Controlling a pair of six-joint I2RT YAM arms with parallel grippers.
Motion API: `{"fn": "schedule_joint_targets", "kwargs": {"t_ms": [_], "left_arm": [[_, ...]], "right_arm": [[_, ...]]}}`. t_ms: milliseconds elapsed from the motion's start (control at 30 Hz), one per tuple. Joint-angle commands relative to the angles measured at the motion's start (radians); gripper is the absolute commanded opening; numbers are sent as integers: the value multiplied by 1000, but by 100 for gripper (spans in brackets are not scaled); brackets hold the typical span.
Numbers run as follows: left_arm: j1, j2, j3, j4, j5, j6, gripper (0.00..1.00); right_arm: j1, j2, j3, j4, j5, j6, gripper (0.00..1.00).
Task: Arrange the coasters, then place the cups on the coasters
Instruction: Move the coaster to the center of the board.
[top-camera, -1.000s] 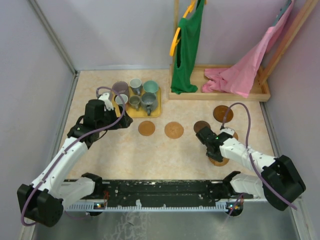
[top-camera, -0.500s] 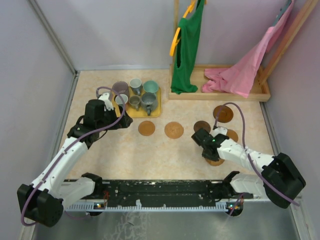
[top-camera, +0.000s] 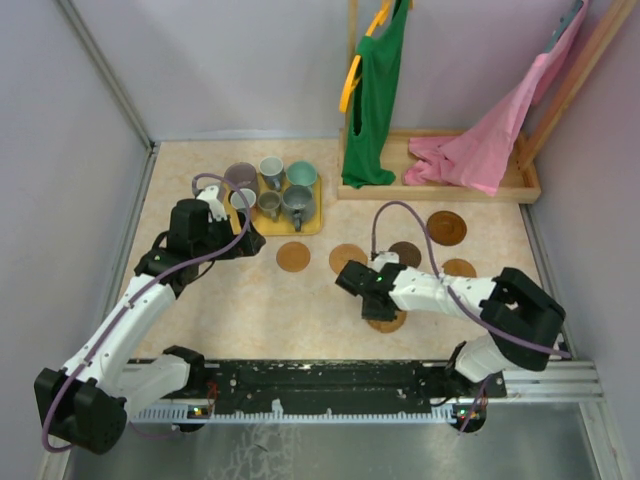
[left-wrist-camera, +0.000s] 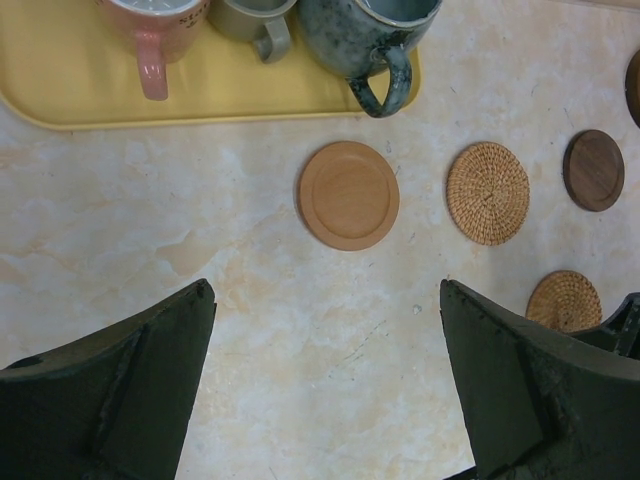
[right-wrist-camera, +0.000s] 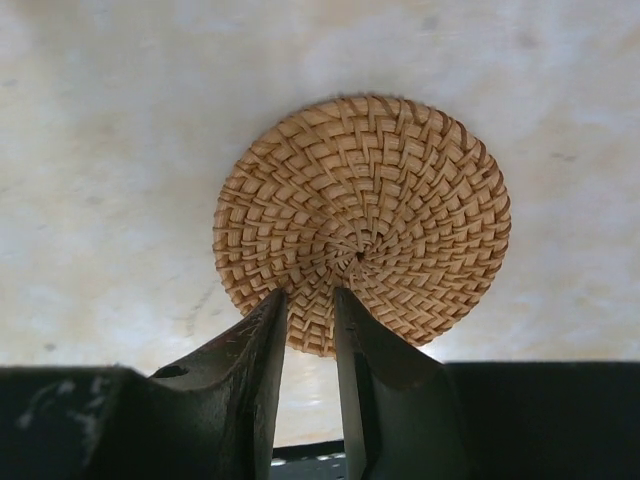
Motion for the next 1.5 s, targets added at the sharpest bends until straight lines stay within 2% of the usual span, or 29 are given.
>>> {"fn": "schedule_joint_targets", "kwargs": {"t_ms": [0,333,633,1033,1467], "left_arm": [[3,-12,-3,21,-17,8,98],[5,-61,7,-34,-137,-32,99],[7,-103,10,-94,-244,-76,99],[9,-136,14,-122,-302,-101,100],[14,-165,16,-150,-355,-124,100]], "right_arm": [[79,110,105,98,-79,-8,29],[132,333,337,139,-111,-122,29],[171,469,496,148,-145,-179,29],[219,562,607,149,-180,-230,29],[256,577,645,143,-179,-245,29]]}}
